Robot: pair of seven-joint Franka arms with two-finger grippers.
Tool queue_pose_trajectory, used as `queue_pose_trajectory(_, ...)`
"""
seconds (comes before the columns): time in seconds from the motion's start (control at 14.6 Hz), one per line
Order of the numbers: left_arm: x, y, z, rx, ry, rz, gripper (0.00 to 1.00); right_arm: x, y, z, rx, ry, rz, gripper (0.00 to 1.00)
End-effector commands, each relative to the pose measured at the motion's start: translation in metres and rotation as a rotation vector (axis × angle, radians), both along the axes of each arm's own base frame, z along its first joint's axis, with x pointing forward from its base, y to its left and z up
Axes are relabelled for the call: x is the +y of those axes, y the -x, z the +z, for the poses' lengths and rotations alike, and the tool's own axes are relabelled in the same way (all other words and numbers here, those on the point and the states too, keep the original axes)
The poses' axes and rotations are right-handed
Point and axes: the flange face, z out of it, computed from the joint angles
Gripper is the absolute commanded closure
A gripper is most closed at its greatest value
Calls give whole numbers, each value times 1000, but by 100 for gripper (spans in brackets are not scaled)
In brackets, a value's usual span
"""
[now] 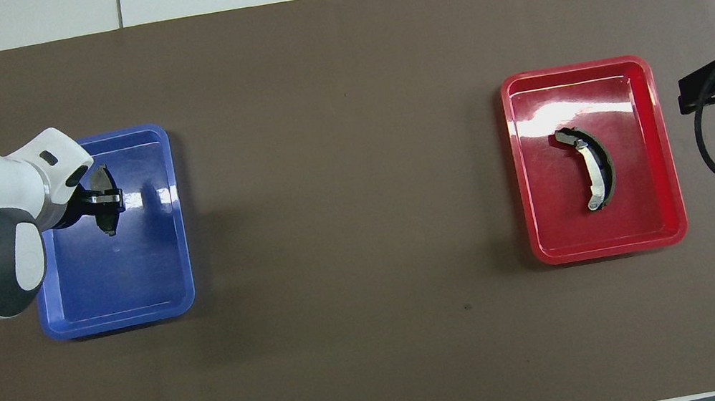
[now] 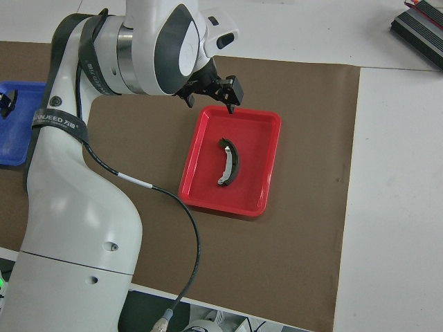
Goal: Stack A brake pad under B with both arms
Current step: 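Carry the pad to mid-table with the left gripper while the right gripper descends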
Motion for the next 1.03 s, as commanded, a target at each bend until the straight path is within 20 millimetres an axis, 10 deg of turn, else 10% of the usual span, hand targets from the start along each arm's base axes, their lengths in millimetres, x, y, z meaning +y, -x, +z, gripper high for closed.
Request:
queue_pose_trajectory(0.0,-64,10,4,7,3,-4,91,-2,26,-57,-35,-5,15,0)
queue_pose_trajectory(0.48,-237,46,-49,-11,28,60,89,0,21,-223,-108,-51,158,1)
queue_pose_trajectory(0.96,-272,62,-74,-26,38,5,56,-21,25,-288,-110,-39,230,2)
